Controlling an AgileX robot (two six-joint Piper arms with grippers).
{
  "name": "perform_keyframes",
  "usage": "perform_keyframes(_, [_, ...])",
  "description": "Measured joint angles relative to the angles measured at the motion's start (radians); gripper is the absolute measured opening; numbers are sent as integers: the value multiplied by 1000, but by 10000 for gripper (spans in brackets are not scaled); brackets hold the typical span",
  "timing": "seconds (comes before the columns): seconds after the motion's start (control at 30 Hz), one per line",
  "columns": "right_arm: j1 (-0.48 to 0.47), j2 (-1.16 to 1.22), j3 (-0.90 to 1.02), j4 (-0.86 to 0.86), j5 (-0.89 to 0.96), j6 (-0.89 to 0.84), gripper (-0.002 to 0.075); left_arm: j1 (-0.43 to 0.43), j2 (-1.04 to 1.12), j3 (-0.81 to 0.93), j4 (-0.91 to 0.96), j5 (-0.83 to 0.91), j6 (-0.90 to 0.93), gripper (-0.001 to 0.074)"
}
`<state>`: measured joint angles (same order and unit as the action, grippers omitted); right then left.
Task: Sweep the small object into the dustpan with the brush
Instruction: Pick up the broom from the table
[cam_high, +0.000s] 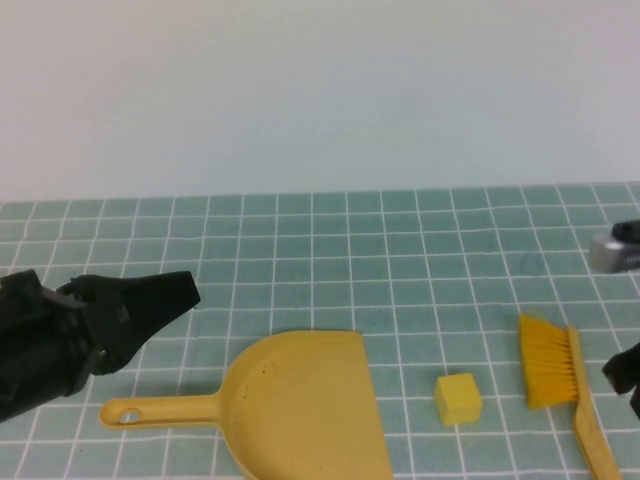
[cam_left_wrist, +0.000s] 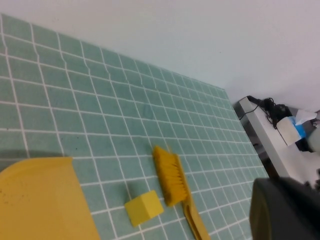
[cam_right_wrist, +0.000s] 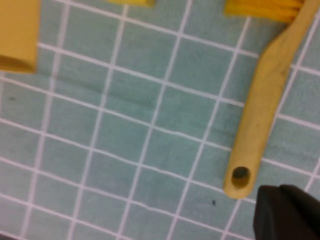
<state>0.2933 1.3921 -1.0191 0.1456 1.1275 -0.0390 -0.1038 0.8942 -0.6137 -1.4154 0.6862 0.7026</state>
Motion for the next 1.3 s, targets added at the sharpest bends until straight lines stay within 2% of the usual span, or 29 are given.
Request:
perform_keyframes(0.1, [2,42,32,-37,-25,15,67,0,0,0,0,24,0,-4])
perform_keyframes(0.3, [7,111,74,-42,-111,20,276,0,0,0,2,50,4,-4])
perform_keyframes(0.4, [10,136,97,-42,-145,20,320,0,0,0,2,50,12,-4])
perform_keyframes(0.8, [32,165,331,-62,-425,44,336,0,0,0,2,50,18,-4])
perform_keyframes(1.0, [41,165,340,-69,-464,61,330,0,0,0,2,50,18,-4])
perform_keyframes(1.17, [41,204,340,-73,-464,54,266,0,0,0,2,50,19,-4])
perform_keyframes(1.3, [41,239,329,-71,-451,52,262,0,0,0,2,50,19,-4])
